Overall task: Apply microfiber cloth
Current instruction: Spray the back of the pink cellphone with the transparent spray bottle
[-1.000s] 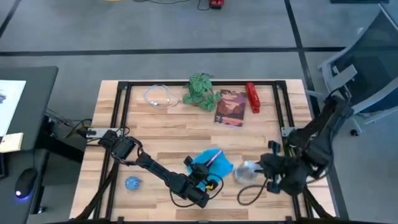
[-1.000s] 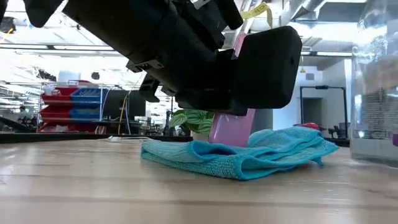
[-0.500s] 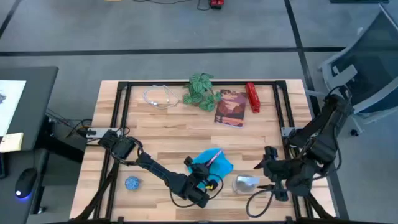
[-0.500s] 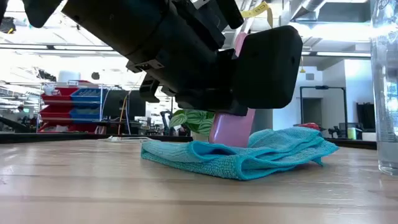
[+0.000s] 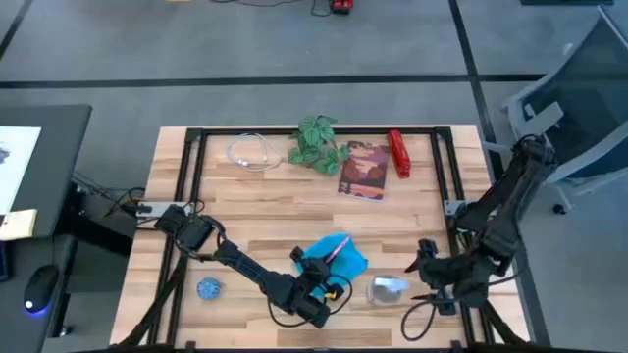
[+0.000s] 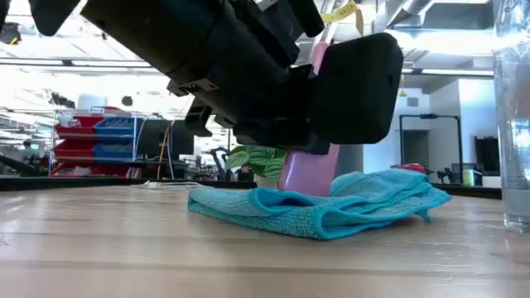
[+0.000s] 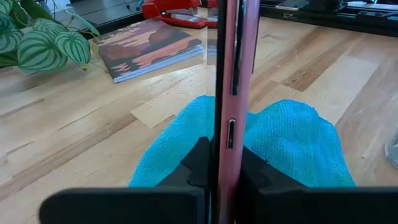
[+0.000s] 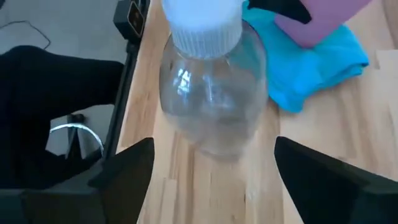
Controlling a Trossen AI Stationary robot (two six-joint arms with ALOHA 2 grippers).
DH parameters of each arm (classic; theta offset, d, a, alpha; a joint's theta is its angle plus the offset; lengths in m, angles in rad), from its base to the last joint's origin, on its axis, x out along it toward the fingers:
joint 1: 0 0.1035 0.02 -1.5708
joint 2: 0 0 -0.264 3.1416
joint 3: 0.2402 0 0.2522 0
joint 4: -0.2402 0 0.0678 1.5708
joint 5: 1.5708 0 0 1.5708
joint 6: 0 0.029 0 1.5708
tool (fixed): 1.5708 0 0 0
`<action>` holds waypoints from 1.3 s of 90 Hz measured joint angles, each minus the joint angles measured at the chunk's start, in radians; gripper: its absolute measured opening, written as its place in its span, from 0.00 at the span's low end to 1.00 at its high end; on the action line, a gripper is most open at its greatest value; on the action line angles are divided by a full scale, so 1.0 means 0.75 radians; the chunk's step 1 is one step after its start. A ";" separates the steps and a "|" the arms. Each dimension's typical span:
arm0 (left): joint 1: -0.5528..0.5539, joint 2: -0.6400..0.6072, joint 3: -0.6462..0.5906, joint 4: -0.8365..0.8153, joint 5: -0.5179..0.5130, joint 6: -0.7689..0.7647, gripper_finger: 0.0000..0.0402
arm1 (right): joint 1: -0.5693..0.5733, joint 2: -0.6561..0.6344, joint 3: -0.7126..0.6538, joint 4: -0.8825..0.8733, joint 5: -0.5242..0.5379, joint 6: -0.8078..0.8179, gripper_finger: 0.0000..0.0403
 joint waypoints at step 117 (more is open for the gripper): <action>-0.002 -0.047 0.001 0.010 0.019 0.001 0.03 | -0.531 -0.283 -0.486 1.038 -0.697 -1.016 0.82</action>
